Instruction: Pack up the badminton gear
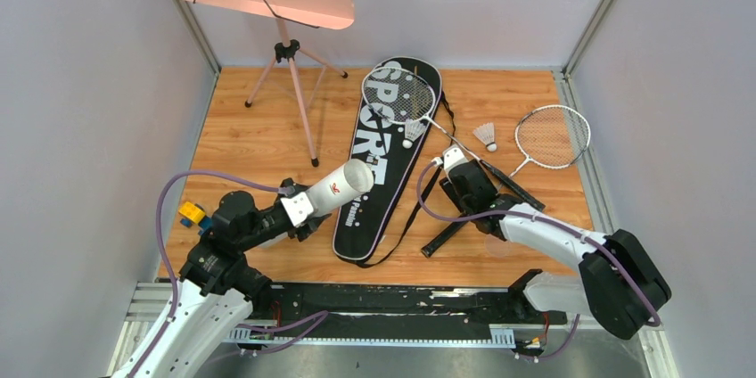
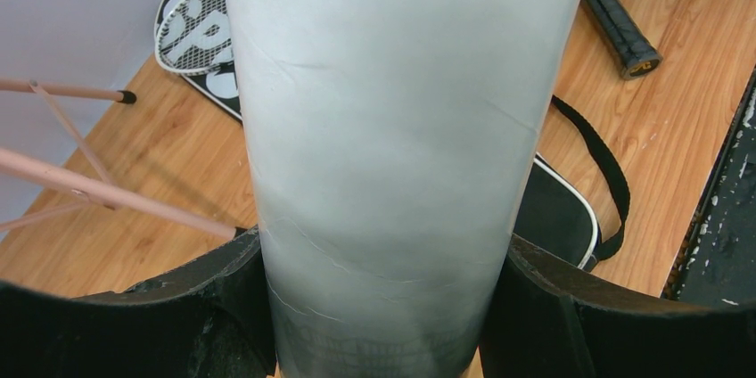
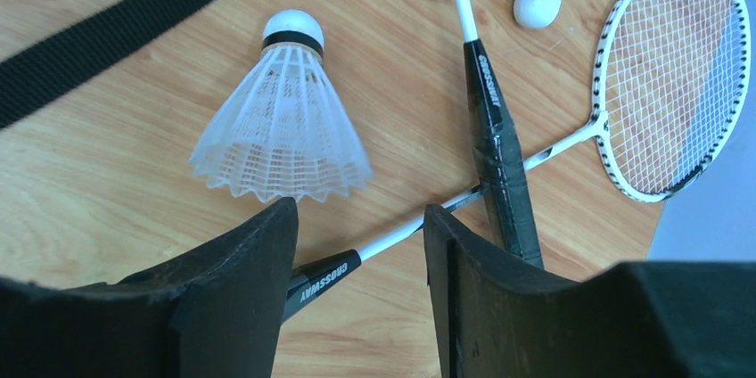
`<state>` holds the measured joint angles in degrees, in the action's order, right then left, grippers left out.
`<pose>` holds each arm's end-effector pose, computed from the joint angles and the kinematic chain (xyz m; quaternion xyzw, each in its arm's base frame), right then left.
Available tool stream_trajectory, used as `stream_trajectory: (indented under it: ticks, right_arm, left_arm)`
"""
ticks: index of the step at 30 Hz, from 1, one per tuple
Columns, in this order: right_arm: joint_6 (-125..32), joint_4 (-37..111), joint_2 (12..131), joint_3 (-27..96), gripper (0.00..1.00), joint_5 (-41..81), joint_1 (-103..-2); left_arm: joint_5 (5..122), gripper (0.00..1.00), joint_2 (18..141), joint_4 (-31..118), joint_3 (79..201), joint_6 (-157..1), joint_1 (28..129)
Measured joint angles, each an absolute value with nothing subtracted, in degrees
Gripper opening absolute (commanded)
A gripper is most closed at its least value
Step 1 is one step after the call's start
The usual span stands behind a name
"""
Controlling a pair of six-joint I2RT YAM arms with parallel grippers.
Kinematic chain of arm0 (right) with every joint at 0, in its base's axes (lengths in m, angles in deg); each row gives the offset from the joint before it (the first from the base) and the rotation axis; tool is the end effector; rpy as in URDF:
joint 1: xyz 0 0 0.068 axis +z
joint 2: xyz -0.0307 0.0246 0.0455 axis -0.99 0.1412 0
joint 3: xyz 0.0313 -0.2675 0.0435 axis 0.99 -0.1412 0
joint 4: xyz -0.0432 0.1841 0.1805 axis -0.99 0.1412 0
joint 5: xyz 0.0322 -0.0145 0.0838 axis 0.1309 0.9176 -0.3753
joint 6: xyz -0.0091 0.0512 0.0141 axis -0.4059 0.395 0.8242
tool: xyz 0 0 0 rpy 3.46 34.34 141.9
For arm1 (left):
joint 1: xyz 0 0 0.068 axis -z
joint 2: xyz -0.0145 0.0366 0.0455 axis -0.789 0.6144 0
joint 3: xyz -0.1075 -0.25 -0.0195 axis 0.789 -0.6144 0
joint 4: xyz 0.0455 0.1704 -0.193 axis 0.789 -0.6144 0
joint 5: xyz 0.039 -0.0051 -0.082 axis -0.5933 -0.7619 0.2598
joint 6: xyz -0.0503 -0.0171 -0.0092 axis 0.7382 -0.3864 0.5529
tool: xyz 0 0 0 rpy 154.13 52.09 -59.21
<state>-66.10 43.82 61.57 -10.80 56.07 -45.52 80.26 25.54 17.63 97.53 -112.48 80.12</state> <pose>0.1952 0.1223 0.1716 -0.2939 0.8604 -0.1564 0.3858 0.0901 -0.0651 0.2760 0.4541 0.6435 -0.1989 0.5832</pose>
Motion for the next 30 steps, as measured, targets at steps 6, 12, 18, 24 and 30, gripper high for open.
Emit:
stream_trajectory:
  ticks: [6, 12, 18, 24, 30]
  right_arm:
    - [-65.58, 45.89, 60.28, -8.18, 0.58, 54.69, -45.42]
    - [-66.01, 45.7, 61.28, -8.03, 0.57, 54.13, -45.31]
    - [-68.33, 42.31, 65.63, -8.36, 0.52, 54.24, -45.26]
    - [-71.63, 34.72, 67.1, -9.99, 0.12, 54.8, -44.89]
    - [-73.44, 31.05, 67.01, -10.3, 0.0, 56.33, -43.38]
  left_arm:
    - [80.22, 0.64, 25.89, 17.61, 97.53, -112.48, 80.12]
    - [80.18, 0.64, 26.35, 17.61, 97.53, -112.48, 80.12]
    - [80.0, 0.64, 26.5, 17.61, 97.53, -112.48, 80.12]
    - [79.98, 0.64, 26.5, 17.61, 97.53, -112.48, 80.12]
    - [79.98, 0.64, 26.5, 17.58, 97.53, -112.48, 80.12]
